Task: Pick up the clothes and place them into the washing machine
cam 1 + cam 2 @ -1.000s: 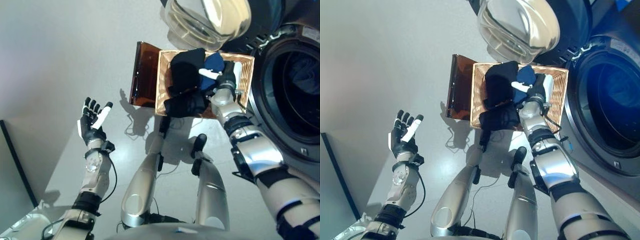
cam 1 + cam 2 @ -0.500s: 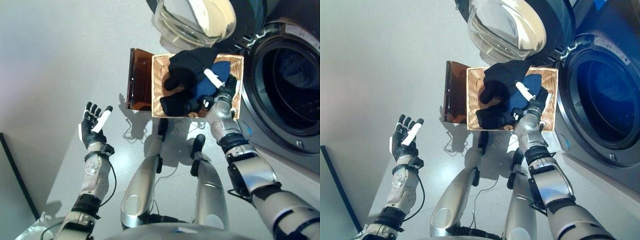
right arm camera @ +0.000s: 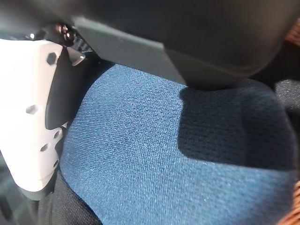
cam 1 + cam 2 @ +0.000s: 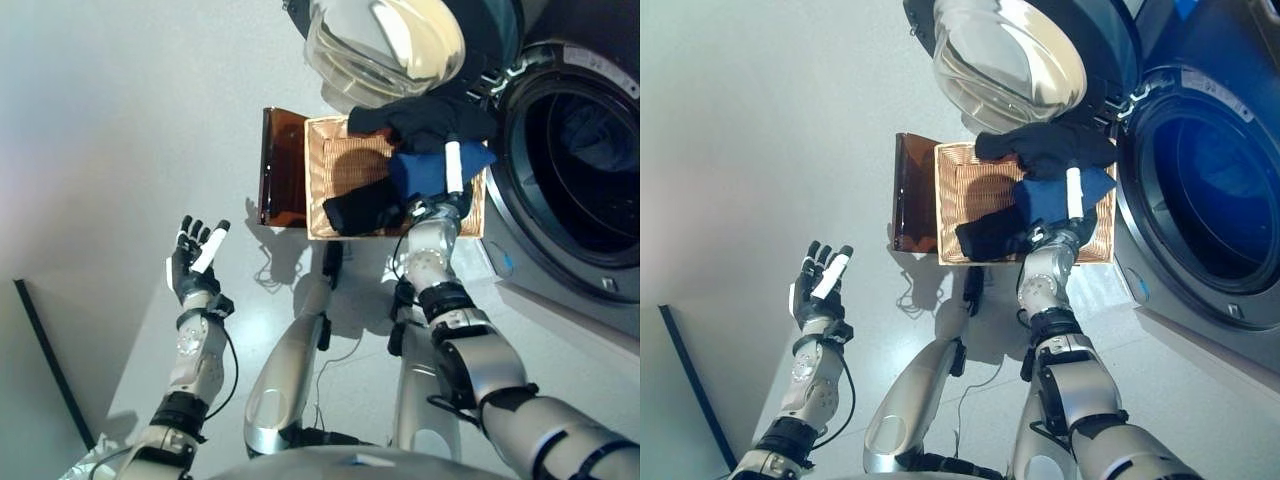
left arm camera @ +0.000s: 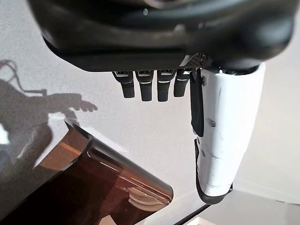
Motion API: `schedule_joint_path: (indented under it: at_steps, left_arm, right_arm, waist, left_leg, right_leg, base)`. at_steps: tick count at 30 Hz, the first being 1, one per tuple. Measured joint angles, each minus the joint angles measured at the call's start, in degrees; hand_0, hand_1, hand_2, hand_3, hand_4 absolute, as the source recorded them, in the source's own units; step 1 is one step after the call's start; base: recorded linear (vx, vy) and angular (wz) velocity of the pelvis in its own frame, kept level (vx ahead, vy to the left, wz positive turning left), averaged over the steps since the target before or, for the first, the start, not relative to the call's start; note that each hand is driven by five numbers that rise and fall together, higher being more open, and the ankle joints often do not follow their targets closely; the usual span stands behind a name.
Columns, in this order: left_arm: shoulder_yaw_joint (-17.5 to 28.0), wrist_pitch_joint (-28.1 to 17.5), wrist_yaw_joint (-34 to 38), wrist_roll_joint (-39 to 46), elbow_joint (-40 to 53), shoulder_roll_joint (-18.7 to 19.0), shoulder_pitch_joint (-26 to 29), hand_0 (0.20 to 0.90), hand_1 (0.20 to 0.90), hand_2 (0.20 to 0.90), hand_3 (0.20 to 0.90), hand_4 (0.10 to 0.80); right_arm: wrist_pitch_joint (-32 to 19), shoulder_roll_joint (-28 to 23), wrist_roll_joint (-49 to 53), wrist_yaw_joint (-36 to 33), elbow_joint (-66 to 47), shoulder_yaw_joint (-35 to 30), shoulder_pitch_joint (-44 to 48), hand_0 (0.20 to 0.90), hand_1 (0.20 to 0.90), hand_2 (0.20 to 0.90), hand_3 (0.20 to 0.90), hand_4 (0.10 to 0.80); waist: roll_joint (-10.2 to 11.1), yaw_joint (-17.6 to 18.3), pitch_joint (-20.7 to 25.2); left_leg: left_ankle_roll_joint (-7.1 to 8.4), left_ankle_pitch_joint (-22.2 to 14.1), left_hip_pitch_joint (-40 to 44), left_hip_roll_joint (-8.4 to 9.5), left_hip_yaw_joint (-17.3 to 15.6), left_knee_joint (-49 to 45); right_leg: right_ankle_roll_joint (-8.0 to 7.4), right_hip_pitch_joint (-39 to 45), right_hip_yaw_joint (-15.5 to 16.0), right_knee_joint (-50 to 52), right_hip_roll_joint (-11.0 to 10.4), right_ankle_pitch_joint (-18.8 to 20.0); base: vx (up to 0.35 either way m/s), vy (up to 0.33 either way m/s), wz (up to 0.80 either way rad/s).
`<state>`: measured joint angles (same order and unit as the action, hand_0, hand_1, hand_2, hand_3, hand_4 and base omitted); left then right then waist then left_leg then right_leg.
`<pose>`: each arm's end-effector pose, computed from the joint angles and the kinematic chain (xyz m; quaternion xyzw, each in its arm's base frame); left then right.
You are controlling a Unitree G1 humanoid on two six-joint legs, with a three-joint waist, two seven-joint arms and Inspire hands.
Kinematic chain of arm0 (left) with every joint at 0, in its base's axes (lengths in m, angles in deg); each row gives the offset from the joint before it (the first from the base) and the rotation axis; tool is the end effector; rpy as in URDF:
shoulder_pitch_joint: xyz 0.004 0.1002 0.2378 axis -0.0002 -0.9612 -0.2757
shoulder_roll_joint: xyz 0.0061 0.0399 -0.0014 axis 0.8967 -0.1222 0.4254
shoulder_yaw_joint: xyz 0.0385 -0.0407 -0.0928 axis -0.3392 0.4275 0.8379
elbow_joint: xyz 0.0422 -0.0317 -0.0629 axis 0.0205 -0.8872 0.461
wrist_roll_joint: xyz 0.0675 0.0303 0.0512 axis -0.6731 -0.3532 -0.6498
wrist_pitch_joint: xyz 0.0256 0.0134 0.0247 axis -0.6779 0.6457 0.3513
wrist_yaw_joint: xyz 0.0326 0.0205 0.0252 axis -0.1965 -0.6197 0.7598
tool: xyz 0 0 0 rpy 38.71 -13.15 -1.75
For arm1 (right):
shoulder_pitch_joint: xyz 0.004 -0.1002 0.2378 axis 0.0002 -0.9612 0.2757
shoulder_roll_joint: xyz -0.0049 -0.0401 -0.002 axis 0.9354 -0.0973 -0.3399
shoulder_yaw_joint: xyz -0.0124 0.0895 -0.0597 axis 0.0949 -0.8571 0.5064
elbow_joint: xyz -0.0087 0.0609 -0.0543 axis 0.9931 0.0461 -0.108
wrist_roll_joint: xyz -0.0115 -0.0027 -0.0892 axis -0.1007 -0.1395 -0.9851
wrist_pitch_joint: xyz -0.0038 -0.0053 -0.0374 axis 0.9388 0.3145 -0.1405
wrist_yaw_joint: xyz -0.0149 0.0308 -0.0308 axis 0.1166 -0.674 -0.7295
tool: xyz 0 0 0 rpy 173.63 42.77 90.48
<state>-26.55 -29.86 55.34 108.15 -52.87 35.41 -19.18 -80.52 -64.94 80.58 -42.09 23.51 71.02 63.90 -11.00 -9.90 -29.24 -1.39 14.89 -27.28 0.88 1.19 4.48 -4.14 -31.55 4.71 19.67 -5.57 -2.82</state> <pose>0.2075 0.1823 0.0033 -0.2435 0.0276 0.2120 0.9460 0.3221 -0.1604 0.1001 0.4926 -0.0604 -0.2752 0.8234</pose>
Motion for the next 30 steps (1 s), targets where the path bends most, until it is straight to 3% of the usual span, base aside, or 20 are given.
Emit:
schedule_joint_path:
  at_steps: [11,17,24,30]
  left_arm:
    - [-1.35,0.00,-1.41,0.91,-2.10,-0.61,-0.22,0.900,0.900,0.900,0.900,0.800]
    - [-2.06,-0.01,-2.32,1.20,-2.38,-2.13,-0.47,0.900,0.900,0.900,0.900,0.800]
    - [-1.95,-0.01,-2.43,1.28,-3.20,-2.11,-1.47,0.900,0.900,0.900,0.900,0.800]
    - [-1.93,-0.01,-3.08,1.26,-3.23,-2.07,-2.21,0.900,0.900,0.900,0.900,0.800]
  right_arm:
    - [-6.15,2.75,9.29,3.76,-3.13,-3.94,-2.36,0.200,0.200,0.200,0.200,0.300]
    - [-8.55,1.83,9.97,3.37,-4.68,-8.31,-3.99,0.200,0.200,0.200,0.200,0.300]
    - [-10.50,-2.99,9.73,0.13,-4.92,-15.27,-4.13,0.200,0.200,0.200,0.200,0.300]
    - [-10.83,-9.75,9.02,-3.34,-4.87,-19.35,-3.66,0.200,0.200,0.200,0.200,0.300]
  waist:
    - [-1.05,1.00,0.71]
    - [-2.24,1.53,1.54]
    - [-2.73,2.78,1.89]
    - [-4.44,2.79,3.12]
  left_leg:
    - [-0.22,-0.49,0.67,0.42,-0.99,0.00]
    - [-0.25,-0.81,0.76,0.87,-1.47,0.00]
    - [-0.45,-1.16,0.81,1.12,-2.15,0.00]
    - [-0.46,-1.19,0.84,1.13,-2.36,0.00]
  right_leg:
    - [-0.24,0.10,-0.88,0.25,-0.42,-0.25]
    - [-0.69,-0.05,-1.88,0.17,-0.71,-0.22]
    - [-1.05,-0.13,-2.28,0.06,-0.95,-0.40]
    - [-1.08,-0.16,-2.40,0.05,-0.95,-0.42]
  base:
    - [0.008,0.008,-0.03]
    - [0.012,0.011,-0.03]
    - [0.009,0.002,-0.02]
    - [-0.002,-0.001,-0.01]
